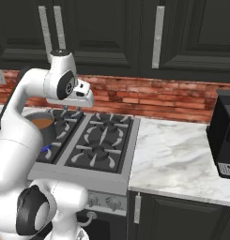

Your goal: Pick up the sugar cube(s) and place them in the saucepan with hot chocolate.

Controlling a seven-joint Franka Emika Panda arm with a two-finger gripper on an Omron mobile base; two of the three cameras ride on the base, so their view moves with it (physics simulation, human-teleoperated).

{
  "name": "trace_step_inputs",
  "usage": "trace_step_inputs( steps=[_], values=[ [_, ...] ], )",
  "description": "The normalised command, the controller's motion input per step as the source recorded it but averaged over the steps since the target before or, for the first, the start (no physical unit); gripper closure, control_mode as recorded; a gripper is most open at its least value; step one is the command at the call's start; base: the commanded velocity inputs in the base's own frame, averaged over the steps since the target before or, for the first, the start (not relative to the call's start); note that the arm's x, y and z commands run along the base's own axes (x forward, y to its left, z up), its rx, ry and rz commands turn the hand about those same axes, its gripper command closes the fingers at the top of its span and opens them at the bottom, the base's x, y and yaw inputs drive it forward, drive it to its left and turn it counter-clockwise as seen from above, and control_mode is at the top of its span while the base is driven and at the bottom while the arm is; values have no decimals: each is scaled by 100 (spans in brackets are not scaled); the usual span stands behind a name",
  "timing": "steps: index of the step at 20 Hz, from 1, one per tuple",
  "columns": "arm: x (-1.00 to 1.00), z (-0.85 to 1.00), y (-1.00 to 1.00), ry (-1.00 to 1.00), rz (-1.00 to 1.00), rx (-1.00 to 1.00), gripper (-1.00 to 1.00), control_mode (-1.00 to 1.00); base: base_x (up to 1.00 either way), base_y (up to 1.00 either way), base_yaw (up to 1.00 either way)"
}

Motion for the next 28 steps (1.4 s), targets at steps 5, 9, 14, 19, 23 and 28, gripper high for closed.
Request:
trace_step_inputs(
  steps=[5, 9, 14, 19, 23, 28],
  values=[
    [-41, 0, 15, 0, 2, 0, -100, -100, 0, 0, 0],
    [-50, -6, 56, 0, 8, 2, -100, -100, 0, 0, 0],
    [-8, -14, 87, 5, 17, 1, -100, -100, 0, 0, 0],
    [-17, -15, 93, 2, 16, 0, -100, -100, 0, 0, 0],
    [-25, -14, 92, 3, 21, 0, -100, -100, 0, 0, 0],
    [-21, -19, 87, 1, 25, -1, -100, -100, 0, 0, 0]
  ],
)
